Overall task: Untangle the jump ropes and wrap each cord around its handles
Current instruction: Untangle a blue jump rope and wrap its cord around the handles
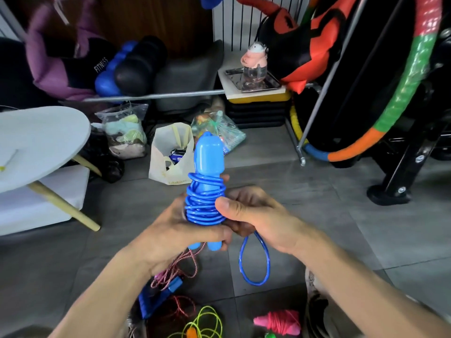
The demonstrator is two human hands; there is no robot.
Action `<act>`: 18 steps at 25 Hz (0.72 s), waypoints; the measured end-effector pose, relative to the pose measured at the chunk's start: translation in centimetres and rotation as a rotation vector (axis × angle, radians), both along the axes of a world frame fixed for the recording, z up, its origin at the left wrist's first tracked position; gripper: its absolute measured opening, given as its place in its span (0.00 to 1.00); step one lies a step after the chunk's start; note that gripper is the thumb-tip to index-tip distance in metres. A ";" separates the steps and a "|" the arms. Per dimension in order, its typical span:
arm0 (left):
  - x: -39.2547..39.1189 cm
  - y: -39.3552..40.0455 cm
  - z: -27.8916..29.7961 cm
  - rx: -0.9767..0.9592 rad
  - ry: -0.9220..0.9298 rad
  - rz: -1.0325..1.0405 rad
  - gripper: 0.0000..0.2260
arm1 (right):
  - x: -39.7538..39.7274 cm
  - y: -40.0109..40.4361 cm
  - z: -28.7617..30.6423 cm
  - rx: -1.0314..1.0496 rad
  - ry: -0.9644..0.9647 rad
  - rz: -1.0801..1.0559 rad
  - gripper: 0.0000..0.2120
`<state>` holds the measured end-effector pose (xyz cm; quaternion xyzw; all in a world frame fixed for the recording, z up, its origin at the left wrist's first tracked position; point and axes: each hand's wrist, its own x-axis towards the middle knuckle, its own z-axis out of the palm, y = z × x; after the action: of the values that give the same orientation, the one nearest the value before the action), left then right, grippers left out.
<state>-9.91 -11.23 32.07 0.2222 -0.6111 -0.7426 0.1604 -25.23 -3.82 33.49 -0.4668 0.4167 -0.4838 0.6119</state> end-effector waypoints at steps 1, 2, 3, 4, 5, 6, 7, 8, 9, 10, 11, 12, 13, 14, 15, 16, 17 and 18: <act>0.1 0.3 0.1 -0.030 0.001 0.022 0.25 | -0.1 0.0 0.1 0.004 0.018 0.010 0.11; 0.0 0.5 0.3 -0.090 -0.013 0.068 0.19 | -0.4 0.1 0.0 -0.003 0.068 0.001 0.12; -0.3 0.5 0.5 -0.184 -0.047 0.133 0.14 | -0.6 0.1 -0.2 -0.011 0.155 -0.031 0.13; -0.4 0.5 0.5 -0.282 -0.102 0.214 0.12 | -0.8 -0.1 -0.5 -0.024 0.268 -0.081 0.14; -0.5 0.4 0.3 -0.367 -0.167 0.299 0.12 | -1.0 -0.2 -0.9 -0.029 0.392 -0.151 0.15; -0.7 0.4 0.1 -0.441 -0.246 0.384 0.14 | -1.0 -0.3 -1.4 -0.018 0.485 -0.230 0.14; -0.8 0.4 -0.4 -0.527 -0.330 0.452 0.15 | -0.9 -0.4 -1.9 0.013 0.525 -0.304 0.12; -1.0 0.5 -0.7 -0.629 -0.417 0.494 0.15 | -0.5 -0.4 -2.3 0.054 0.540 -0.362 0.10; -1.2 0.8 -1.0 -0.722 -0.500 0.512 0.16 | 0.0 -0.4 -2.6 0.112 0.553 -0.397 0.10; -1.5 1.1 -1.3 -0.798 -0.566 0.513 0.17 | 0.4 -0.3 -2.7 0.184 0.536 -0.408 0.09; -1.8 1.2 -1.5 -0.854 -0.606 0.514 0.17 | 0.6 -0.3 -2.7 0.256 0.489 -0.405 0.09; -2.0 1.2 -1.8 -0.874 -0.633 0.512 0.18 | 0.8 -0.3 -2.7 0.312 0.425 -0.397 0.09; -2.1 1.2 -1.8 -0.873 -0.649 0.509 0.18 | 0.8 -0.3 -2.5 0.345 0.396 -0.394 0.09; -2.2 1.0 -1.8 -0.877 -0.673 0.501 0.19 | 0.7 -0.2 -2.5 0.343 0.434 -0.405 0.09; -2.2 0.9 -1.7 -0.889 -0.706 0.491 0.20 | 0.6 0.0 -2.5 0.306 0.546 -0.433 0.08; -2.3 0.8 -1.7 -0.898 -0.744 0.485 0.21 | 0.6 0.1 -2.6 0.244 0.678 -0.485 0.06; -2.4 0.8 -1.6 -0.903 -0.782 0.481 0.21 | 0.7 0.3 -2.5 0.179 0.763 -0.553 0.03; -2.4 0.9 -1.7 -0.920 -0.820 0.472 0.22 | 0.8 0.4 -2.5 0.115 0.789 -0.612 0.03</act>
<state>-12.28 -10.29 30.39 0.5238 -0.8125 -0.2059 0.1519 -24.38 -3.43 31.04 -0.4362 0.7600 -0.4039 0.2625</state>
